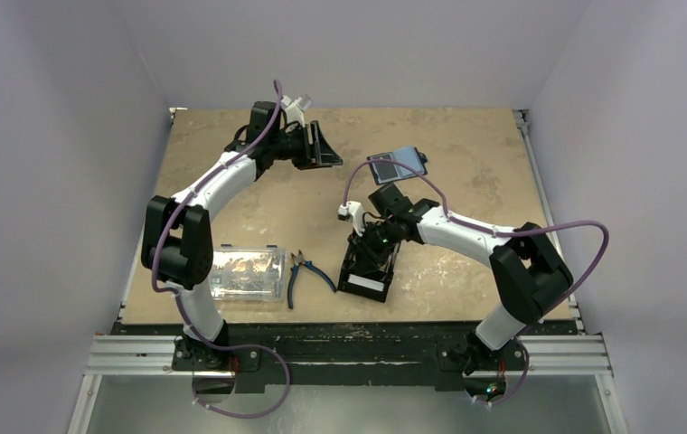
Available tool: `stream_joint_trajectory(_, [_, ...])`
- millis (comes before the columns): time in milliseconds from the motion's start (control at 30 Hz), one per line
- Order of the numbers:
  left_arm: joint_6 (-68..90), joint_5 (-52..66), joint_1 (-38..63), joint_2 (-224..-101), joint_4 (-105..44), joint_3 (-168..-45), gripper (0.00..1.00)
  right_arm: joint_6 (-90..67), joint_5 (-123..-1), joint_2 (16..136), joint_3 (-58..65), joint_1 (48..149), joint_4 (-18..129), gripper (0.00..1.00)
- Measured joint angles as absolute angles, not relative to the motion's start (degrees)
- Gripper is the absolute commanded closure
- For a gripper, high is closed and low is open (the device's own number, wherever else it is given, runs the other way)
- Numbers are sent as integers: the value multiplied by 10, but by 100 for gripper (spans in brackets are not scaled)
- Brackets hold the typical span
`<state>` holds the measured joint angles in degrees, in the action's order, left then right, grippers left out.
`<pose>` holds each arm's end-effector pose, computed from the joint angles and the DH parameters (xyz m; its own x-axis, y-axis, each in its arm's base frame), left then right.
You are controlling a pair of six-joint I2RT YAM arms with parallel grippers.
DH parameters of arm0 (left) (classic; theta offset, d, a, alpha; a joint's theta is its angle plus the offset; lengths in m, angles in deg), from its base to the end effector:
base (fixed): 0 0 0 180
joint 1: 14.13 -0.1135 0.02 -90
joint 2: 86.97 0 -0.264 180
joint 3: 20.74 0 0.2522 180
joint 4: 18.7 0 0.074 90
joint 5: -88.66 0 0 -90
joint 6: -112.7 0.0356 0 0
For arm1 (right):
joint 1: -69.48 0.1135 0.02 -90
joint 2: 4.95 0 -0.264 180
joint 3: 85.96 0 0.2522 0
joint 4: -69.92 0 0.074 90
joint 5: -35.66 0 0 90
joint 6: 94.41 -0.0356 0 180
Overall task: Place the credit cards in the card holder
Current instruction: Pick up the credit card from the storage box.
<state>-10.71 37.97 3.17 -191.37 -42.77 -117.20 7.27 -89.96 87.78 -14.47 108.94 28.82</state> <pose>0.3958 -0.1469 0.2805 -0.8316 -0.1872 -0.5229 0.3415 0.5701 -0.7472 0.2304 0.2165 0.1947 -0.5228 -0.6435 -0.5590 -0.8488 0.3324 0.4112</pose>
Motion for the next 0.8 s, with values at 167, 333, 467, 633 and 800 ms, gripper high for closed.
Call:
stream_joint_trajectory(167, [-107,380,32,-1914,-427,-1172,51,72,-880,875,-145,1088,290,100])
stream_joint_trajectory(333, [-107,380,32,-1914,-428,-1171,51,66,-848,861,-145,1085,289,100])
stream_joint_trajectory(467, [-107,379,32,-1914,-428,-1171,51,42,-820,840,-145,1073,289,100])
stream_joint_trajectory(633, [-106,379,32,-1914,-428,-1171,51,-27,-774,843,-134,1060,280,100])
stream_joint_trajectory(800, [-105,376,32,-1914,-430,-1171,51,-163,-691,850,-130,1059,263,100])
